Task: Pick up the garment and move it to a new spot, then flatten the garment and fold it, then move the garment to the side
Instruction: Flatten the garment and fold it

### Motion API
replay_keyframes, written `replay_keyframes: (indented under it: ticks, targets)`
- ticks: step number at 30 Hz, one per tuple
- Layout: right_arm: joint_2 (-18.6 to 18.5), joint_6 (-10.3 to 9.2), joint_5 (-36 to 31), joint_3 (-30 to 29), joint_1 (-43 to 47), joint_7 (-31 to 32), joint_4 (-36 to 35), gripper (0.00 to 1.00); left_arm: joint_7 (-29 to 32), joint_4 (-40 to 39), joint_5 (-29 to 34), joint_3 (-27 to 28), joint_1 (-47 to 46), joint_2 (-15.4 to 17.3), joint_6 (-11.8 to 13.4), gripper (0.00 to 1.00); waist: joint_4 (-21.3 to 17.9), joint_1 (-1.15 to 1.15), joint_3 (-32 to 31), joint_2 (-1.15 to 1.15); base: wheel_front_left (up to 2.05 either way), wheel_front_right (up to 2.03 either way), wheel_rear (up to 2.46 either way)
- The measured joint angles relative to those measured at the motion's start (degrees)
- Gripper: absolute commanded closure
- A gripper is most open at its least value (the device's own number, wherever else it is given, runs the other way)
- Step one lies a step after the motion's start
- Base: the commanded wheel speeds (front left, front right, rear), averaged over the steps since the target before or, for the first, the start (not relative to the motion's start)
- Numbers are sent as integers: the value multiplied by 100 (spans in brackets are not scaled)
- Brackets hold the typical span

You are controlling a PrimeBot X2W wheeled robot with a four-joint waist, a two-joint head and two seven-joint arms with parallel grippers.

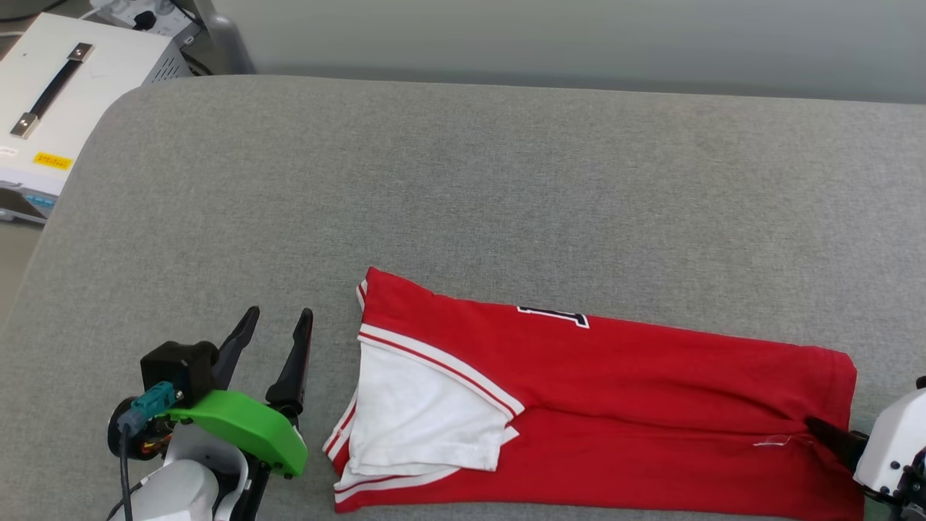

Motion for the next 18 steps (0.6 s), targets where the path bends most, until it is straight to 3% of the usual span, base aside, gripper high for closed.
replay_keyframes:
  ticks: [11,12,13,14,18]
  targets:
    - [400,-33,14,187,9,320,-182,0,-3,187,64,35,0,-66,-115,0,48,0,-29,0,0,0,0]
    - [410,-33,13,204,9,319,-186,32,-3,192,64,35,0,-70,-116,0,46,0,-34,0,0,0,0]
    - [412,-33,3,223,9,300,-188,85,-3,200,64,35,0,-74,-116,0,42,0,-40,0,0,0,0]
    - [412,-33,-15,238,12,260,-185,100,-3,203,64,35,0,-75,-118,0,37,0,-45,0,0,0,0]
    - [405,-26,-64,308,20,89,-136,100,-4,224,64,35,0,-76,-120,0,19,0,-72,0,0,0,0]
